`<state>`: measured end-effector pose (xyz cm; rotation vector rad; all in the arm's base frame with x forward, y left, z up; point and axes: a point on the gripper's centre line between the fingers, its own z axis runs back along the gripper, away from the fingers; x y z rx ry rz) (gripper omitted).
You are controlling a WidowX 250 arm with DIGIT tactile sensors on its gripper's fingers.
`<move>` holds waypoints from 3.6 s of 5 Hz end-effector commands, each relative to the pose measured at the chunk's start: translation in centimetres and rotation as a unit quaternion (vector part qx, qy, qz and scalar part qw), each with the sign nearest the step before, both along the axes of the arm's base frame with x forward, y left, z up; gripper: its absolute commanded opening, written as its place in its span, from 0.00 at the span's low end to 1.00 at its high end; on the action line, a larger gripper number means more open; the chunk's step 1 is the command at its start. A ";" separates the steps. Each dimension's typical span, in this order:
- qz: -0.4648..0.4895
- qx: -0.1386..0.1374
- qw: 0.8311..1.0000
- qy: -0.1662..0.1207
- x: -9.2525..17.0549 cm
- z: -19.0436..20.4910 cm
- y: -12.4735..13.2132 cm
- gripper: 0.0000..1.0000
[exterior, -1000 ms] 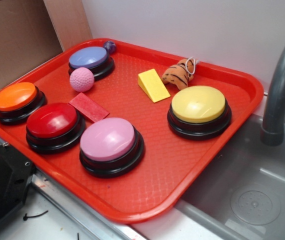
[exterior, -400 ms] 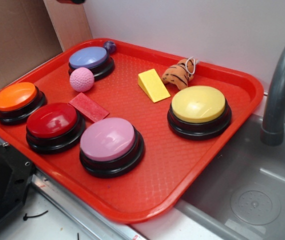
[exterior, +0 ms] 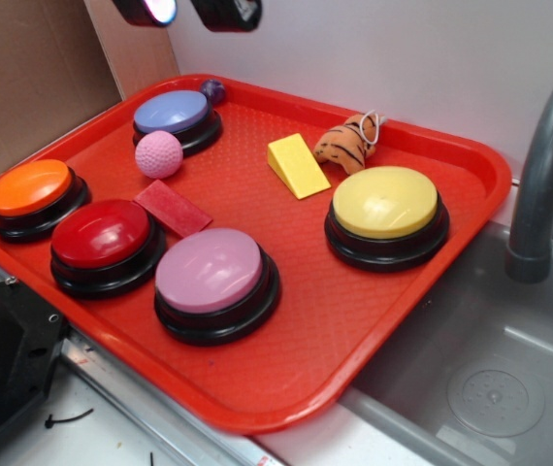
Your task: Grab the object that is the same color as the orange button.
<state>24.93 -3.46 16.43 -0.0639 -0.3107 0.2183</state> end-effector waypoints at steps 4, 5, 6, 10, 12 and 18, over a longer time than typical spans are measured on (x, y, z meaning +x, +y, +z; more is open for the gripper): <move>0.029 0.025 0.999 -0.018 9.1 -6.9 -2.0 1.00; 0.022 0.030 0.999 -0.009 9.4 -8.0 -2.5 1.00; 0.017 0.041 0.999 -0.003 10.1 -10.0 -3.2 1.00; -0.003 0.062 0.998 0.027 11.5 -12.2 -2.5 0.09; -0.030 0.068 0.994 0.084 10.9 -8.7 -1.6 0.00; -0.065 0.027 0.989 0.133 -2.5 4.0 4.6 0.00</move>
